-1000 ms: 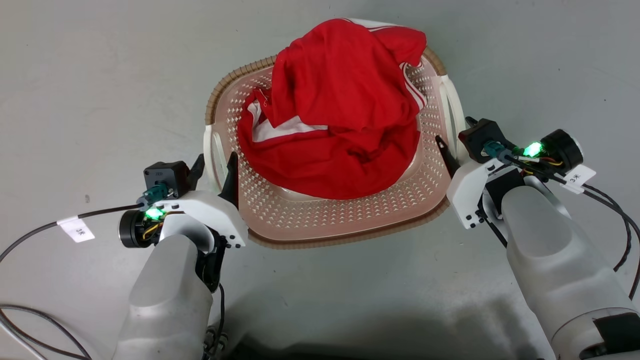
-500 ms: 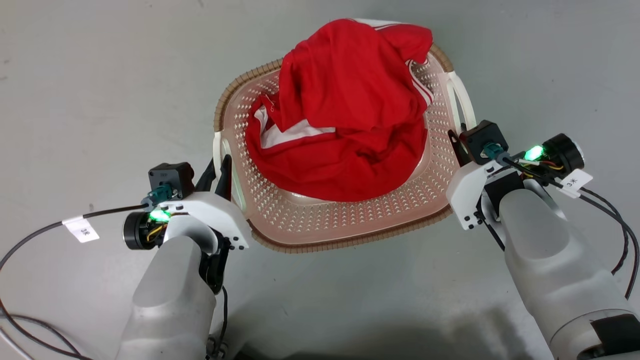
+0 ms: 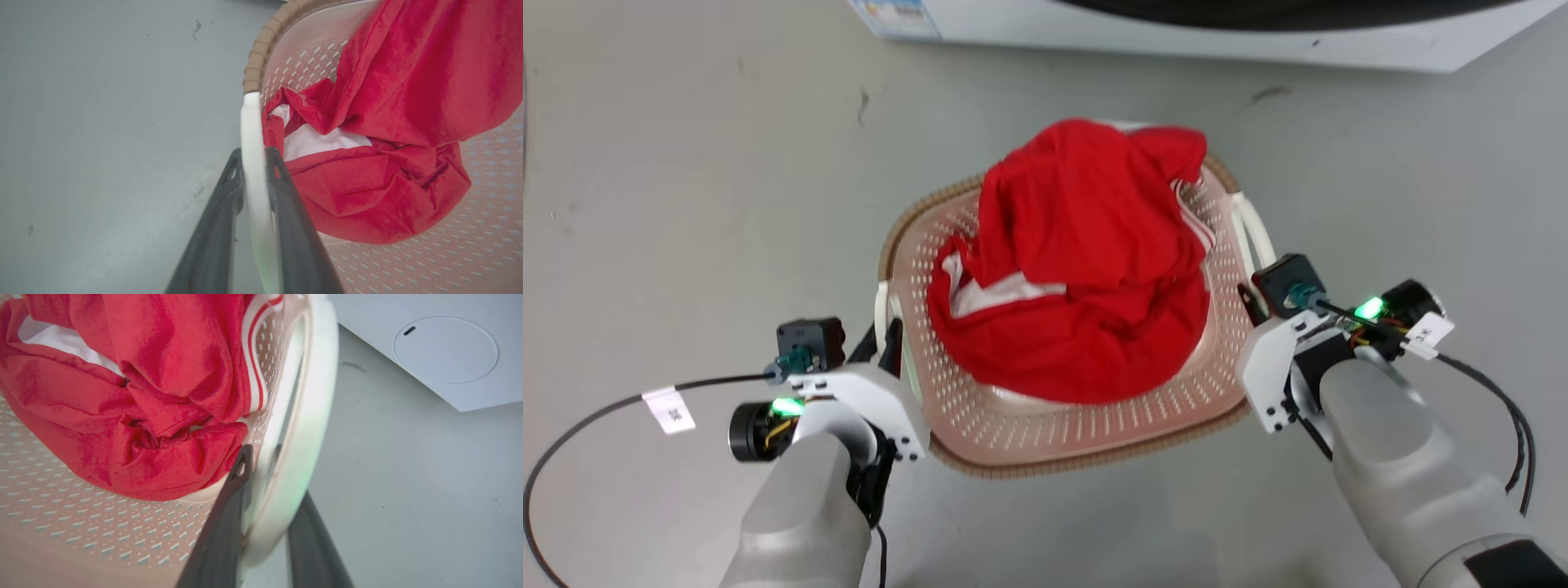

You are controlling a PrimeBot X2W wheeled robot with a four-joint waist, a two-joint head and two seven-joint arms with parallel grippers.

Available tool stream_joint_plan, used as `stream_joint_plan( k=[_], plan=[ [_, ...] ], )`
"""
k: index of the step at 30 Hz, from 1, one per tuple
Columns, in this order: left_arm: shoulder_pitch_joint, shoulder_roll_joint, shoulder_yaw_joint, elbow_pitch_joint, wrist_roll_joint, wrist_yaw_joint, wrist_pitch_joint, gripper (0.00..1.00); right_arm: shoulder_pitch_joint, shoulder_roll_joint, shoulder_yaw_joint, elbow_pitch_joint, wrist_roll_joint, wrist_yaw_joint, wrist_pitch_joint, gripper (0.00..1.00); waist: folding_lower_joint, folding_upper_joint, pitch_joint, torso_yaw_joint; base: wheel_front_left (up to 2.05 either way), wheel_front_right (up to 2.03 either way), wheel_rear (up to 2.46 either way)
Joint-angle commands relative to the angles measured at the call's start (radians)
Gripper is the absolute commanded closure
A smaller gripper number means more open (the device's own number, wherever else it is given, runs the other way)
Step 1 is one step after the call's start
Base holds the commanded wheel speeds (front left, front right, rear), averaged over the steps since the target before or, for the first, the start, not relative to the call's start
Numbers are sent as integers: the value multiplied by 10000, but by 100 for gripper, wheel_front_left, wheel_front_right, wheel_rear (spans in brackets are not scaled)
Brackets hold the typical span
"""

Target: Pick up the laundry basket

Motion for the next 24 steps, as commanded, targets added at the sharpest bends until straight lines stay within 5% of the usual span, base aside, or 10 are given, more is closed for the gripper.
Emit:
stream_joint_plan(
  k=[1, 12, 24],
  plan=[
    [163, 201, -83, 229, -46, -17, -31, 100, 251, -69, 357, 70, 284, -3, 136, 100, 1, 0, -743, -210, 0, 0, 0],
    [-143, 409, -1157, 1959, -486, -8, 159, 100, 1057, -50, 2790, -290, 2864, 12, 1646, 100, 1, 0, -3069, -652, 0, 0, 0],
    [140, 561, -1849, 2346, -904, -6, 702, 100, 1673, -54, 4075, -143, 4481, 12, 2732, 100, 1, 0, -4816, -1011, 0, 0, 0]
  ],
)
